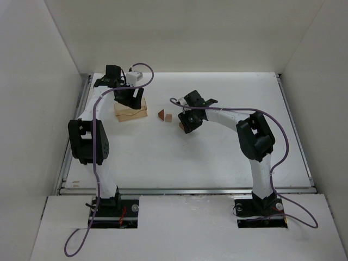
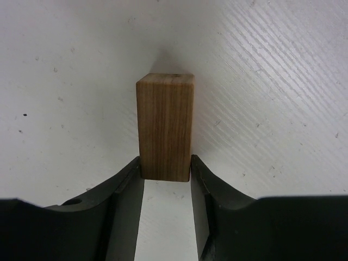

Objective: Build the wood block tower

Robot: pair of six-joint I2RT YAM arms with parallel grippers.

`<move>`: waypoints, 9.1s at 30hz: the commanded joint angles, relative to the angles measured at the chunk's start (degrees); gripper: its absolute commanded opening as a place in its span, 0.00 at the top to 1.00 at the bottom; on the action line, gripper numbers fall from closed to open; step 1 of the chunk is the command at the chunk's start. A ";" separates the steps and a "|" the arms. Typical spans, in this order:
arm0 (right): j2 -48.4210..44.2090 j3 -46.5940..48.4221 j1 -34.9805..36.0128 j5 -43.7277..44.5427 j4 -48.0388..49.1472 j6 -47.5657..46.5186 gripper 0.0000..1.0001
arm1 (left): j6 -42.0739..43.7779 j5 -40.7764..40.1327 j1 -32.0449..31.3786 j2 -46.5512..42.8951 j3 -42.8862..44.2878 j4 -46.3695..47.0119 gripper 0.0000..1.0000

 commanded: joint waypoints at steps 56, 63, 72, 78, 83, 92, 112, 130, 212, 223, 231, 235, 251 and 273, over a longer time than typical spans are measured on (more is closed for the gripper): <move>-44.02 -36.32 3.88 -18.49 50.16 -10.88 1.00 | 53.54 24.46 -24.59 -10.72 5.13 -20.61 0.42; -44.55 -36.32 3.88 -15.51 50.68 -10.88 1.00 | 55.65 24.46 -25.73 -10.71 5.13 -24.39 0.38; -44.03 -35.71 3.88 -15.50 51.74 -10.88 1.00 | 50.90 25.60 -26.79 -10.71 5.13 -21.06 0.43; -43.50 -35.70 4.41 -14.98 51.74 -10.88 1.00 | 48.09 26.13 -26.79 -10.71 6.18 -20.53 0.59; -43.50 -35.70 4.41 -14.98 51.74 -10.88 1.00 | 47.30 26.13 -26.79 -10.71 6.18 -21.05 0.82; -45.42 -40.86 4.41 -3.04 54.37 -5.36 0.32 | 33.60 9.18 -28.55 -8.87 8.03 -19.22 1.00; -76.36 -62.77 3.89 51.35 50.96 6.61 0.00 | 15.39 -19.91 -36.62 13.71 22.35 -23.34 1.00; -83.49 -61.45 3.88 50.59 44.54 5.55 0.00 | 23.82 -18.44 -43.49 17.85 16.47 -20.70 1.00; 17.06 26.96 5.46 4.88 2.17 -2.54 0.27 | -13.01 12.69 8.37 -13.35 3.10 6.47 0.00; 18.12 30.04 5.46 10.43 2.78 -3.23 0.27 | -7.11 -6.46 8.90 -13.88 15.06 6.54 0.00; 19.96 31.18 6.61 3.31 2.26 -4.56 0.44 | -6.05 -7.71 8.90 -14.40 10.14 5.41 0.00; 19.96 31.18 6.61 3.31 1.73 -4.56 0.66 | -6.58 -7.71 8.90 -13.88 9.52 4.09 0.00; -18.14 -7.86 6.61 6.29 41.48 -4.56 1.00 | 5.72 0.37 1.17 -12.65 10.30 -7.95 0.15; -46.04 -46.95 6.08 -0.47 84.70 -9.48 1.00 | -5.79 11.27 -24.94 -7.55 24.02 -14.11 0.09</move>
